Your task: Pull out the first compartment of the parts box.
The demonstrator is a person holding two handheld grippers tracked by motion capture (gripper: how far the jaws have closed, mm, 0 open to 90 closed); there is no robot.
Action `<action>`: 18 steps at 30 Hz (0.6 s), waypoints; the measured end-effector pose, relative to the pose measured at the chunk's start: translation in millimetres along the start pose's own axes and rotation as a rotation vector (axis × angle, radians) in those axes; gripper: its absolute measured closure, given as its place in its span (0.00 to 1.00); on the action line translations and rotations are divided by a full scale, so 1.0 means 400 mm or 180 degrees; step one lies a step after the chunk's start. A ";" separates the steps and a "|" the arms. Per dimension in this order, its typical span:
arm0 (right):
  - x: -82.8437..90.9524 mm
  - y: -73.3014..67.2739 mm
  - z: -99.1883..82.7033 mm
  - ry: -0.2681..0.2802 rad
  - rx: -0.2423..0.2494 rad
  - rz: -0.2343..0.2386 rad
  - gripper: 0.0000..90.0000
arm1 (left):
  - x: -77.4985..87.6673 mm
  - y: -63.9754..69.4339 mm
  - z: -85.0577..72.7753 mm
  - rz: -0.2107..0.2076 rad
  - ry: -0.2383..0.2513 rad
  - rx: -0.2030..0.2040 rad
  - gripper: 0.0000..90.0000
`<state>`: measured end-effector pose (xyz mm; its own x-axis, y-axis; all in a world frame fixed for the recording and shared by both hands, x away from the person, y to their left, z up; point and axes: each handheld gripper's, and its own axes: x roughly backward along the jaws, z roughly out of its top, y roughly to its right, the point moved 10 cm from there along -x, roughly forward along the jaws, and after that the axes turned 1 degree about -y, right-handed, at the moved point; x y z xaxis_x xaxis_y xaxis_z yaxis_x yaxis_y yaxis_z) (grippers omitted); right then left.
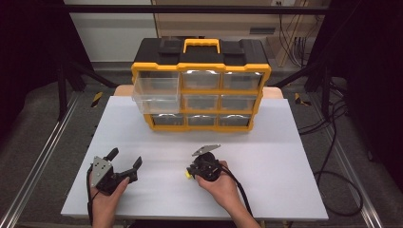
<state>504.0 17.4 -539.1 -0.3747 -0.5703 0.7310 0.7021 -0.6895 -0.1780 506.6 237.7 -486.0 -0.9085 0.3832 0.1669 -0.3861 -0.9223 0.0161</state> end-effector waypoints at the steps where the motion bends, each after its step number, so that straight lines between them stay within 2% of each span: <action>1: -0.001 -0.001 -0.001 -0.0004 -0.0004 0.0013 0.88 | 0.000 0.000 0.000 -0.0001 -0.0003 -0.0003 0.07; 3: -0.001 -0.002 -0.003 -0.0032 -0.0045 0.0011 0.88 | 0.000 0.001 0.000 -0.0003 -0.0003 -0.0004 0.07; 8: -0.010 -0.004 -0.002 -0.0022 0.0001 0.0039 0.89 | 0.000 0.001 0.000 -0.0007 -0.0004 -0.0006 0.07; 9: -0.010 -0.004 -0.006 -0.0064 -0.0062 0.0011 0.89 | 0.000 0.001 0.000 -0.0007 -0.0004 -0.0007 0.07; 10: -0.012 -0.003 -0.003 -0.0023 -0.0013 0.0035 0.89 | 0.000 0.002 0.000 -0.0010 -0.0005 -0.0008 0.06; 18: -0.018 0.001 -0.005 -0.0040 -0.0059 0.0072 0.90 | -0.002 0.005 -0.001 -0.0023 -0.0013 -0.0014 0.07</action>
<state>505.6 20.5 -545.8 -0.3511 -0.5801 0.7350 0.6990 -0.6847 -0.2065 506.4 235.6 -486.5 -0.9050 0.3897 0.1708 -0.3934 -0.9193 0.0131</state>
